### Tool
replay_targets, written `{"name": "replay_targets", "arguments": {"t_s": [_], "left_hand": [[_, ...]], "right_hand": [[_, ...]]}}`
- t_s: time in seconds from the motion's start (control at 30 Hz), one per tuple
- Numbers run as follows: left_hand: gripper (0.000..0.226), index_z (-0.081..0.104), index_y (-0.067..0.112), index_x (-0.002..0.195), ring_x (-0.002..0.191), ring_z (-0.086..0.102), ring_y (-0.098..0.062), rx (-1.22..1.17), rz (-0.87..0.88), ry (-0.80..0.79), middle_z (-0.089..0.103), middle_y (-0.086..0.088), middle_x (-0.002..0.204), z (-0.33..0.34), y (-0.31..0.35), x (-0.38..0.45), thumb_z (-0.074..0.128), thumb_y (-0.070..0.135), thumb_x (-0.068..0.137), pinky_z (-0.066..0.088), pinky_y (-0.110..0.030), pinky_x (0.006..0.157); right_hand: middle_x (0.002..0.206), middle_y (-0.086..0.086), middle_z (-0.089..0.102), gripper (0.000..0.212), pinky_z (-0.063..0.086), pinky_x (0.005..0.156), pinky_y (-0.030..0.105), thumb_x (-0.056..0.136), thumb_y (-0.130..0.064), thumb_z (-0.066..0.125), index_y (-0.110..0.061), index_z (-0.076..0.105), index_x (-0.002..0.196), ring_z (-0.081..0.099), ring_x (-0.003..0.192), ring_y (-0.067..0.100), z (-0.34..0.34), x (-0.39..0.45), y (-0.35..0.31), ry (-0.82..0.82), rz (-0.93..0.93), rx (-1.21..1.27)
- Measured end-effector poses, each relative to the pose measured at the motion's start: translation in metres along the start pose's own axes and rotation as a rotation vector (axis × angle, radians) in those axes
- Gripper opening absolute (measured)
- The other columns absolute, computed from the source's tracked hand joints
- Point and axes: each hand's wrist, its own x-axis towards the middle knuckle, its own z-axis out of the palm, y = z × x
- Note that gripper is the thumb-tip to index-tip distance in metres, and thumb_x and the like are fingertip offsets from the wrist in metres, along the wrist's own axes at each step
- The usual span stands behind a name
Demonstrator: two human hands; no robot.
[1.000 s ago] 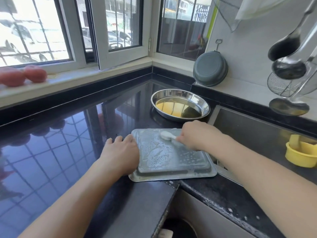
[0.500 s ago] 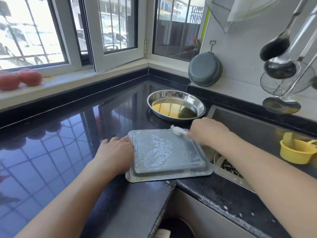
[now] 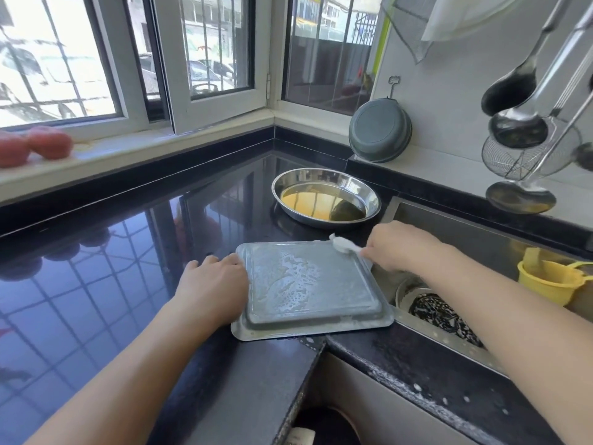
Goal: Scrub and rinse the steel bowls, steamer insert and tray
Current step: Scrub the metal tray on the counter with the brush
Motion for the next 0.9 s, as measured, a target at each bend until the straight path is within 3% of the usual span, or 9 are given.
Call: {"name": "replay_targets", "arguments": {"t_s": [0.07,0.13,0.2,0.3,0.43,0.57,0.7,0.83,0.9], "left_hand": [[0.030,0.053,0.018,0.122,0.113,0.053,-0.023,-0.011,-0.002,-0.006,0.052,0.005,0.125,0.000,0.000,0.000,0.042,0.010,0.095,0.034,-0.035,0.081],[0.029,0.052,0.018,0.122,0.112,0.053,-0.023,-0.006,0.002,-0.007,0.052,0.005,0.124,-0.001,0.001,-0.001,0.042,0.010,0.095,0.034,-0.034,0.080],[0.028,0.052,0.018,0.121,0.111,0.053,-0.023,-0.005,0.003,-0.003,0.052,0.005,0.123,-0.002,0.001,-0.001,0.042,0.011,0.096,0.035,-0.034,0.081],[0.027,0.051,0.018,0.121,0.112,0.052,-0.022,-0.032,0.005,-0.020,0.051,0.006,0.122,-0.004,0.001,-0.002,0.042,0.012,0.097,0.036,-0.034,0.081],[0.027,0.051,0.018,0.120,0.111,0.051,-0.022,-0.035,0.007,-0.019,0.051,0.005,0.122,-0.007,0.000,-0.003,0.041,0.011,0.096,0.036,-0.035,0.081],[0.030,0.051,0.017,0.123,0.108,0.049,-0.022,-0.019,0.006,-0.038,0.050,0.005,0.122,-0.006,0.002,-0.003,0.042,0.009,0.095,0.035,-0.035,0.080],[0.035,0.050,0.015,0.127,0.113,0.050,-0.025,0.034,0.000,-0.042,0.049,0.001,0.128,-0.007,0.006,-0.003,0.041,0.006,0.095,0.035,-0.035,0.080],[0.039,0.049,0.014,0.132,0.116,0.050,-0.025,0.041,-0.012,-0.057,0.048,0.000,0.132,-0.007,0.008,-0.004,0.041,0.006,0.095,0.035,-0.035,0.083],[0.039,0.049,0.013,0.132,0.117,0.050,-0.025,0.058,-0.013,-0.054,0.048,-0.001,0.133,-0.008,0.009,-0.005,0.041,0.006,0.095,0.035,-0.035,0.084]], "right_hand": [[0.069,-0.001,0.056,0.048,0.038,0.056,0.031,0.102,-0.047,0.050,-0.014,0.061,0.069,0.049,0.058,0.019,0.006,-0.002,-0.004,-0.063,-0.073,0.018],[0.077,0.001,0.064,0.045,0.045,0.059,0.032,0.102,-0.045,0.051,-0.013,0.069,0.078,0.059,0.064,0.020,0.001,0.000,0.003,-0.053,-0.046,0.050],[0.082,0.006,0.065,0.044,0.046,0.060,0.032,0.102,-0.044,0.051,-0.013,0.063,0.071,0.061,0.067,0.022,0.000,0.002,0.010,-0.017,0.012,0.082],[0.069,0.001,0.053,0.050,0.037,0.056,0.032,0.102,-0.047,0.050,-0.014,0.051,0.064,0.045,0.057,0.021,0.008,0.001,0.006,-0.048,-0.037,0.049],[0.075,0.002,0.058,0.046,0.040,0.057,0.032,0.101,-0.045,0.052,-0.017,0.055,0.065,0.052,0.060,0.020,-0.001,-0.005,0.015,-0.025,0.032,0.088],[0.064,0.000,0.048,0.051,0.034,0.053,0.030,0.102,-0.046,0.051,-0.016,0.048,0.060,0.040,0.054,0.019,0.007,-0.017,0.009,-0.077,-0.074,0.017],[0.066,0.000,0.057,0.050,0.040,0.056,0.031,0.099,-0.049,0.053,-0.017,0.060,0.061,0.048,0.055,0.021,0.004,-0.024,0.026,-0.018,0.000,0.056],[0.063,0.001,0.052,0.052,0.039,0.055,0.032,0.101,-0.049,0.049,-0.014,0.056,0.062,0.044,0.056,0.020,0.014,-0.037,0.023,-0.083,-0.105,0.007],[0.064,0.000,0.056,0.052,0.041,0.057,0.032,0.100,-0.050,0.050,-0.016,0.057,0.061,0.048,0.057,0.021,0.010,-0.040,0.029,-0.056,-0.060,0.040]]}}
